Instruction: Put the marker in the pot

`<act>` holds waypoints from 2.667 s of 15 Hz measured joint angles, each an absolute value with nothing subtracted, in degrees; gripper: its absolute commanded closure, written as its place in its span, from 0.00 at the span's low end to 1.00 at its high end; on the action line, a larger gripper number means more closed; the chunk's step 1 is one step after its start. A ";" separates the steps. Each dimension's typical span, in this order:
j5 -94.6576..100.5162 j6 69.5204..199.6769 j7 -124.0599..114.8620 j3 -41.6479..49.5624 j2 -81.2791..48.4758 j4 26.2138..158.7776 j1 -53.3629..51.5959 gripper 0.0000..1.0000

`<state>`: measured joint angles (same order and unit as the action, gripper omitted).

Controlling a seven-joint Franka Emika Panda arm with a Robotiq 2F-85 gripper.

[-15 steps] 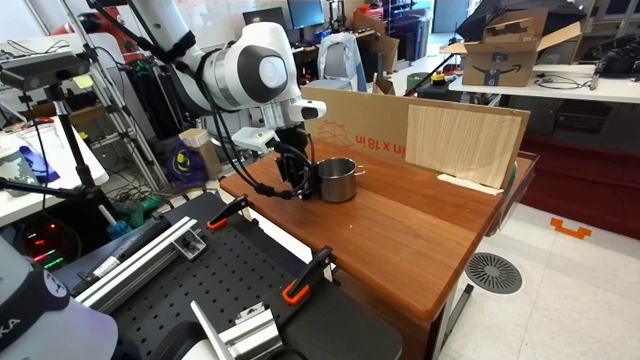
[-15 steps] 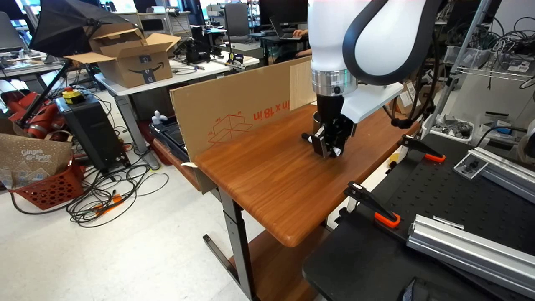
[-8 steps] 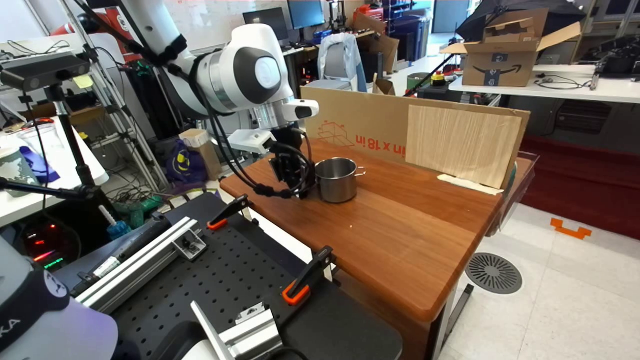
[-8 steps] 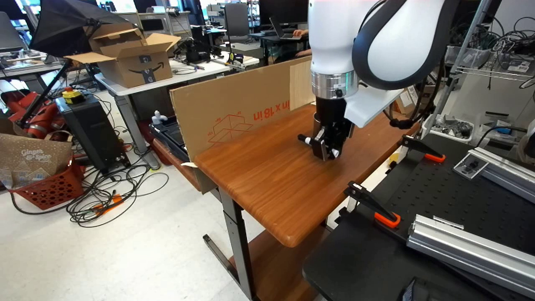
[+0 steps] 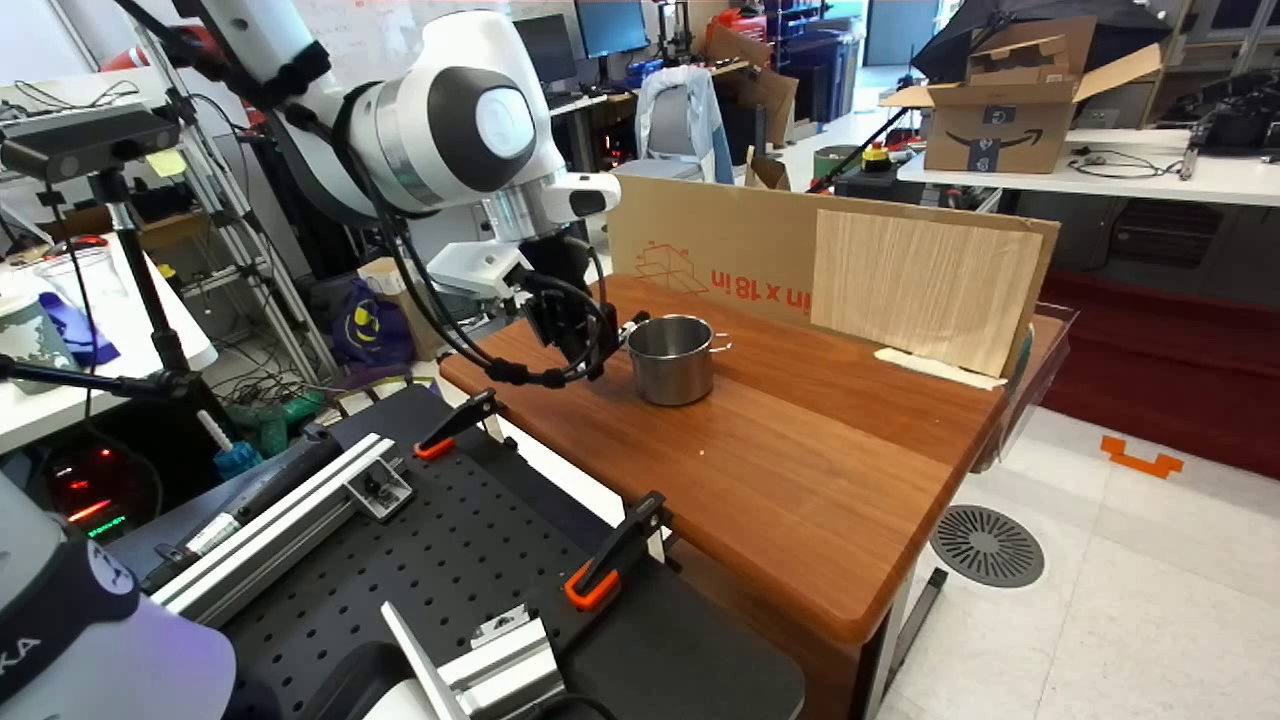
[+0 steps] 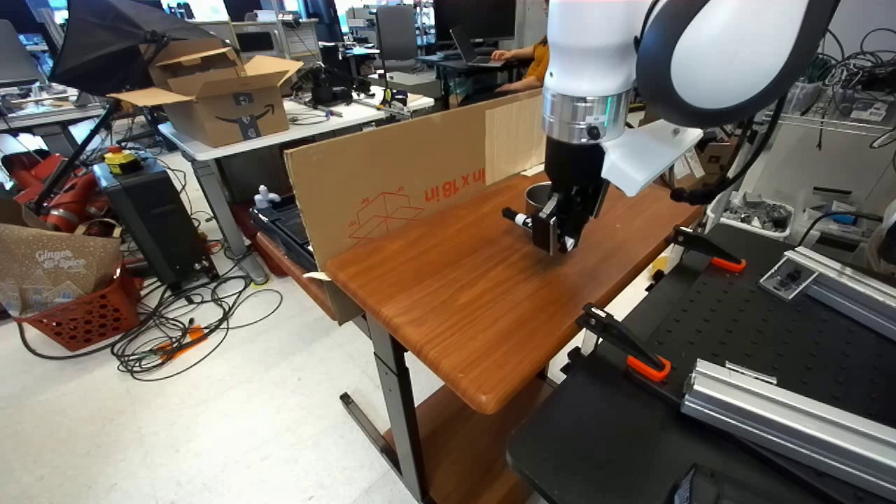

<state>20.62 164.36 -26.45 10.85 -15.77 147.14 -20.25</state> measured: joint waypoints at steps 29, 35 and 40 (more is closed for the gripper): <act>-6.66 119.35 2.88 2.22 5.06 142.08 -0.45 0.93; -6.67 113.27 2.87 2.38 -7.38 131.28 0.64 0.93; -6.68 107.50 2.84 2.38 -14.82 123.56 1.27 0.93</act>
<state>-6.68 107.50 2.84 2.38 -14.82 123.56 1.27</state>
